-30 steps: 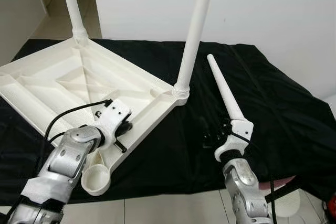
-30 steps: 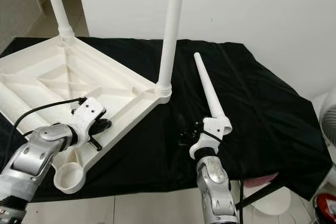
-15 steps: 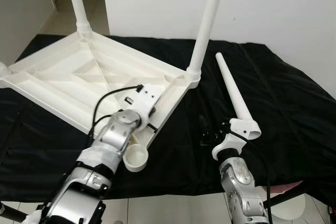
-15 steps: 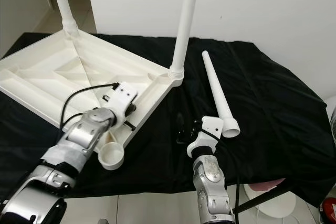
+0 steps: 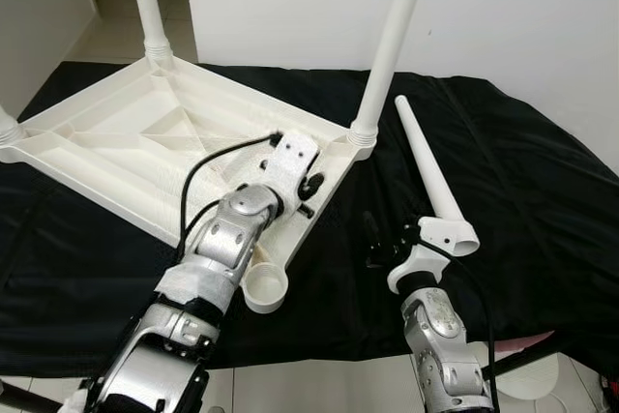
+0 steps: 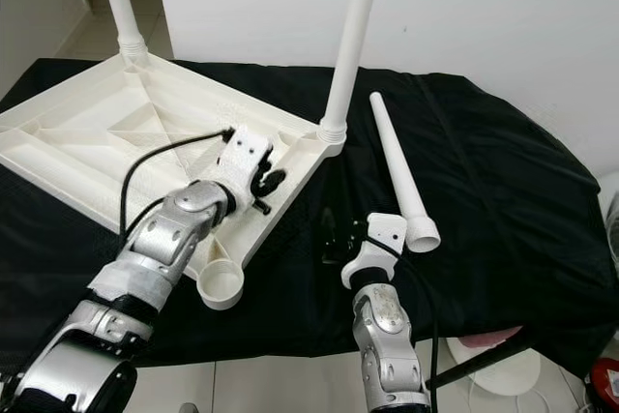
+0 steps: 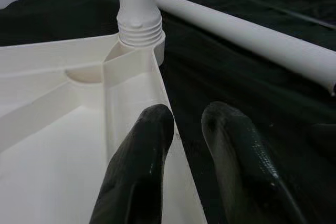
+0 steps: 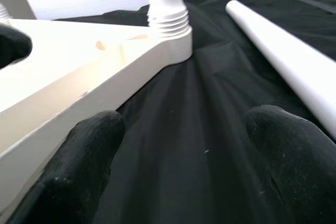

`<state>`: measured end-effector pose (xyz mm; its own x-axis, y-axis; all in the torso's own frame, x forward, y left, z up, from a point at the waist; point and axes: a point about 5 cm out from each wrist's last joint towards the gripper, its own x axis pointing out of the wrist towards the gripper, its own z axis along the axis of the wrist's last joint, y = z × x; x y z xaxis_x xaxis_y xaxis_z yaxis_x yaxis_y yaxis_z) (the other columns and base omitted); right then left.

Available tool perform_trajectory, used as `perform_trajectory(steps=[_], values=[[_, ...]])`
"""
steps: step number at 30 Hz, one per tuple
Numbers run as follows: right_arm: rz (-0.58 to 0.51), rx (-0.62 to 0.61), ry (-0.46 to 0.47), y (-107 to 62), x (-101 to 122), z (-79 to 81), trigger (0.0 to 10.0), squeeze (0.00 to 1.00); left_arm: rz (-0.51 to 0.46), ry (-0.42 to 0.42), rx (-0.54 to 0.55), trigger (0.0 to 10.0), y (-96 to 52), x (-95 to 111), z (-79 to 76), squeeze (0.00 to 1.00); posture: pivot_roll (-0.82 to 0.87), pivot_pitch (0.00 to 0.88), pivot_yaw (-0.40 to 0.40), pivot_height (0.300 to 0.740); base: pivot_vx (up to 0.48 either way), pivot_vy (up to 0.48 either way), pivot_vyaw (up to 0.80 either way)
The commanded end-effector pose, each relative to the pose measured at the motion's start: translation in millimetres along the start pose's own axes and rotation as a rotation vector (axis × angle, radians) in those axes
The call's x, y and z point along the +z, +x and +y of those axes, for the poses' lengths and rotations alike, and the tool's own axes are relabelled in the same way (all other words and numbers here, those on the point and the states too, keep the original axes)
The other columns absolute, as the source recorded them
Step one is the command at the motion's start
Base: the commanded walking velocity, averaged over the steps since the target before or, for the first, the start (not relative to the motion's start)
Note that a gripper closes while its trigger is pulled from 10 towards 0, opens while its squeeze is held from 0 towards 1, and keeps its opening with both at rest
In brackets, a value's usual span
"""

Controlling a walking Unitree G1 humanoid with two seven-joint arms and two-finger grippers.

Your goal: Building children table

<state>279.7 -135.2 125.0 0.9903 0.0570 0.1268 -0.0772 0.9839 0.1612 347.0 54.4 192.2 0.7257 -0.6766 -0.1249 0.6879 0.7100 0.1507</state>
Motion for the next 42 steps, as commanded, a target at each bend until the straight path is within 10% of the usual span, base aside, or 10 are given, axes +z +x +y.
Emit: perform_trajectory(steps=[1,9,14,21,42], values=[[0.009,-0.002,-0.001,-0.4,-3,-1.0,10.0,0.00,-0.010,-0.018,0.033,10.0,-6.1,-2,8.5,0.00,0.05,0.086,-0.060,0.740,0.000,0.000,0.00],[0.010,0.003,-0.004,0.0,-3,-1.4,10.0,0.00,-0.008,-0.028,0.087,10.0,-29.2,-7,35.4,0.00,0.06,0.087,-0.064,0.740,0.000,0.000,0.00],[0.010,-0.002,-0.010,0.7,-3,-4.4,10.0,0.00,0.096,0.069,0.011,10.0,-87.8,-33,58.4,0.00,0.06,0.084,-0.062,0.740,0.000,0.000,0.00],[0.011,0.002,-0.014,0.4,-4,-5.1,10.0,0.00,0.117,0.095,-0.009,10.0,-117.3,-33,62.7,0.00,0.07,0.080,-0.068,0.740,0.000,0.000,0.00],[0.014,0.031,-0.033,3.4,-3,-6.3,10.0,0.00,0.248,0.169,-0.202,10.0,-139.2,-48,27.9,0.00,0.08,0.063,-0.082,0.740,0.000,0.000,0.00]])
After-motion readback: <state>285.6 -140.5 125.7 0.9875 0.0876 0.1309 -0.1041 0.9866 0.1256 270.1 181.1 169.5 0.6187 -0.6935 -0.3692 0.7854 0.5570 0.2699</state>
